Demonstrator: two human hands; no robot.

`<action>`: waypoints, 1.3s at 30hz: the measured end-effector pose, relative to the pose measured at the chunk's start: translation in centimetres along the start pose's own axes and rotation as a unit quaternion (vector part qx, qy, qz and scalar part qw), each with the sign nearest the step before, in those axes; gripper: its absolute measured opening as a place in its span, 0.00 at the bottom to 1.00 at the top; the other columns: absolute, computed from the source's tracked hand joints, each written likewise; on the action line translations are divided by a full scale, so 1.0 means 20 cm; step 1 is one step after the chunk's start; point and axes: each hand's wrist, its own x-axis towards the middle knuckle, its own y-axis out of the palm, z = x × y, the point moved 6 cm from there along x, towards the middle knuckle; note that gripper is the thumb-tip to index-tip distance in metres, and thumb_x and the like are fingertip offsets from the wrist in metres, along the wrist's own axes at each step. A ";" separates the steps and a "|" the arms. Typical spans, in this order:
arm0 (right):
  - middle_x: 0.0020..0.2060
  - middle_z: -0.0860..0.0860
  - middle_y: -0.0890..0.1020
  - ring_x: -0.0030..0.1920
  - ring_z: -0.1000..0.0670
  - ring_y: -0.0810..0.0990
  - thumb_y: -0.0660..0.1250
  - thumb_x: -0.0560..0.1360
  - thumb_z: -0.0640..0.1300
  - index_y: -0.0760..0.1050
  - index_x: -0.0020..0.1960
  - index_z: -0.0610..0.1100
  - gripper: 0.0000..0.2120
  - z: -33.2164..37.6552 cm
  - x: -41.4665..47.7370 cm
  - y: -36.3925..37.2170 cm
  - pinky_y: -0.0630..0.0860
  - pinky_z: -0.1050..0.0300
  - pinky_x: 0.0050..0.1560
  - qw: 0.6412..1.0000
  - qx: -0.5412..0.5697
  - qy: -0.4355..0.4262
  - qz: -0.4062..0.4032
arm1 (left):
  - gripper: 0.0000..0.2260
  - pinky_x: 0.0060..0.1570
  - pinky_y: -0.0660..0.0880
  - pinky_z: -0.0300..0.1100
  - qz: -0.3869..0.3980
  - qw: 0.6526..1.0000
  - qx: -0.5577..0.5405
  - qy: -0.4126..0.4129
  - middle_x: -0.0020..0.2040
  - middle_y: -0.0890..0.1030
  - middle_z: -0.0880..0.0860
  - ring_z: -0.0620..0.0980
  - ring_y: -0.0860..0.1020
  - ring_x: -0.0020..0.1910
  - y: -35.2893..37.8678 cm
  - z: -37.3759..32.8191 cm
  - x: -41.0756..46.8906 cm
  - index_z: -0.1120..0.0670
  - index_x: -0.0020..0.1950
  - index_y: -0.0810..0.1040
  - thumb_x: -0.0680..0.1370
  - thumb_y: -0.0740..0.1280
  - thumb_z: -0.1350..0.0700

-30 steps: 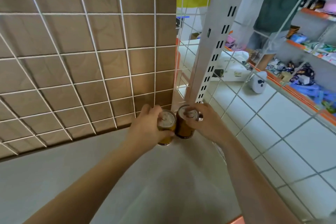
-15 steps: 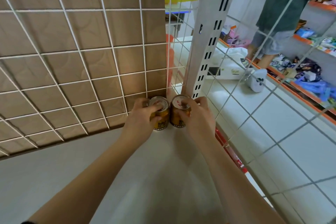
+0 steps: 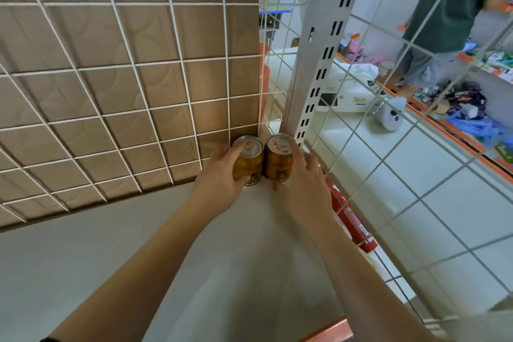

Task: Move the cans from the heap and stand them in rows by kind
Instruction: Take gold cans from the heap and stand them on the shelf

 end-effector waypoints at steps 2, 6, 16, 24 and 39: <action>0.71 0.46 0.61 0.71 0.42 0.62 0.65 0.74 0.55 0.45 0.76 0.53 0.39 -0.01 -0.09 0.02 0.66 0.45 0.66 0.999 0.015 0.011 0.027 | 0.30 0.62 0.67 0.46 -0.005 1.000 -0.010 -0.001 0.71 0.67 0.55 0.56 0.69 0.66 -0.04 -0.01 -0.10 0.50 0.74 0.61 0.75 0.68 0.54; 0.72 0.46 0.61 0.71 0.42 0.63 0.61 0.76 0.56 0.46 0.76 0.49 0.36 0.03 -0.28 0.07 0.65 0.47 0.66 0.991 -0.048 -0.003 0.126 | 0.23 0.65 0.66 0.47 -0.025 0.998 0.006 -0.060 0.68 0.72 0.53 0.54 0.70 0.66 -0.10 0.04 -0.39 0.52 0.71 0.68 0.77 0.66 0.52; 0.72 0.47 0.62 0.72 0.45 0.58 0.59 0.78 0.55 0.57 0.74 0.47 0.28 0.48 -0.85 0.23 0.57 0.52 0.71 0.944 -0.051 -0.266 0.188 | 0.27 0.68 0.63 0.56 -0.125 0.948 0.141 -0.258 0.68 0.71 0.58 0.60 0.68 0.68 -0.33 0.26 -1.40 0.55 0.71 0.68 0.75 0.66 0.46; 0.67 0.48 0.69 0.66 0.45 0.67 0.64 0.76 0.52 0.65 0.70 0.46 0.25 1.04 -1.38 0.31 0.66 0.53 0.63 0.881 0.047 -0.414 0.224 | 0.29 0.59 0.69 0.51 -0.253 0.862 0.072 -0.433 0.70 0.68 0.55 0.58 0.71 0.64 -0.67 0.46 -2.27 0.52 0.74 0.59 0.76 0.66 0.49; 0.58 0.42 0.77 0.60 0.41 0.74 0.70 0.72 0.46 0.72 0.64 0.39 0.23 2.29 -2.54 0.87 0.67 0.50 0.63 0.788 0.136 -0.522 0.297 | 0.22 0.55 0.71 0.48 -0.344 0.747 0.115 -0.557 0.65 0.72 0.48 0.52 0.70 0.64 -1.33 1.12 -3.80 0.45 0.70 0.66 0.76 0.60 0.42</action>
